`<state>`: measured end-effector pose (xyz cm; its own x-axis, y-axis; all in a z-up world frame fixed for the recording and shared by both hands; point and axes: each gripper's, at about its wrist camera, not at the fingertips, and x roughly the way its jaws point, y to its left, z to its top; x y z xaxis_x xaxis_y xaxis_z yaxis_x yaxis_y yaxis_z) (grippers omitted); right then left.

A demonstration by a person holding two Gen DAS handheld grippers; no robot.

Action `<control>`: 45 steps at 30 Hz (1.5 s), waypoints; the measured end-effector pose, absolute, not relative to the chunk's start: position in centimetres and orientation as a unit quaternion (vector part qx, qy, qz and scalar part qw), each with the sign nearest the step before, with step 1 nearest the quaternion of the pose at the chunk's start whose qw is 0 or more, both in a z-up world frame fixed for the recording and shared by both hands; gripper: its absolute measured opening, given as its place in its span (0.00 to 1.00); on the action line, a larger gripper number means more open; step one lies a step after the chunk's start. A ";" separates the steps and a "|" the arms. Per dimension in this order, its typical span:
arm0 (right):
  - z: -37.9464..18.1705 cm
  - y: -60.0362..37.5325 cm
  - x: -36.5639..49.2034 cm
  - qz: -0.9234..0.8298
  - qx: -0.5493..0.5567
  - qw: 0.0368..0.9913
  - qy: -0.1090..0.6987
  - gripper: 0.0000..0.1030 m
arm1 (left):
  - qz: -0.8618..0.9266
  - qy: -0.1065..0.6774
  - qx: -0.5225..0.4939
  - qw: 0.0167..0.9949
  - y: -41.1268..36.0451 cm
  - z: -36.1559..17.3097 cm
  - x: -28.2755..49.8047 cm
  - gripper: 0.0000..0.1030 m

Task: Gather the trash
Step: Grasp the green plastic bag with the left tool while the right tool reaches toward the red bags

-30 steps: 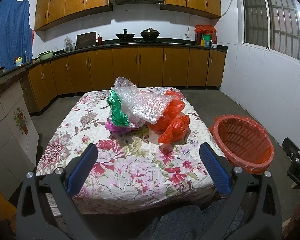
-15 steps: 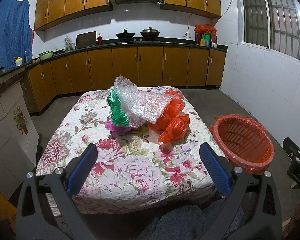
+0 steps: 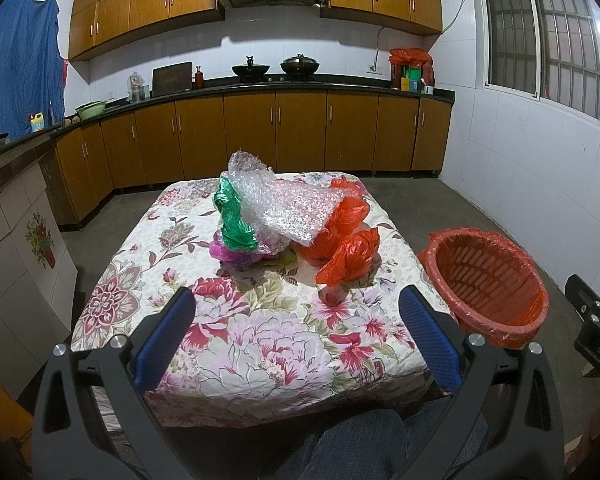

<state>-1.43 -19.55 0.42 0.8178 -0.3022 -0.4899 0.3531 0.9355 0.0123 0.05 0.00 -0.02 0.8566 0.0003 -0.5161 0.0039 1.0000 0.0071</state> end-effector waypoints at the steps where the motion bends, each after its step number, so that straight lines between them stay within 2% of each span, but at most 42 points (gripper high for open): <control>1: 0.4 -19.6 -1.4 -0.172 0.052 0.952 0.248 0.98 | -0.001 0.268 0.004 0.963 0.0 0.0 0.0 0.96; 13: 0.0 -18.6 -0.2 -0.147 0.047 0.955 0.255 0.98 | 0.028 0.283 -0.008 0.959 1.5 -2.1 1.1 0.96; 22: -0.8 -16.7 4.2 -0.089 0.050 0.953 0.286 0.98 | 0.067 0.314 -0.046 0.946 6.3 -3.8 3.4 0.96; 30: -1.5 -14.9 8.3 -0.060 0.039 0.949 0.306 0.91 | 0.069 0.304 -0.082 0.946 9.8 -3.7 9.9 0.96; 38: -2.5 -13.1 12.5 -0.049 0.024 0.947 0.316 0.91 | 0.053 0.306 -0.090 0.946 10.6 -3.2 17.7 0.80; 41: -3.1 -12.5 13.9 -0.044 0.020 0.946 0.321 0.91 | 0.050 0.331 -0.081 0.939 10.5 -4.5 19.8 0.69; 44: -3.8 -11.9 15.1 -0.038 0.016 0.943 0.331 0.86 | 0.045 0.360 -0.081 0.928 10.9 -6.4 21.3 0.48; 45: -4.1 -11.7 15.4 -0.036 0.015 0.941 0.335 0.84 | 0.040 0.365 -0.086 0.926 11.1 -6.9 21.5 0.32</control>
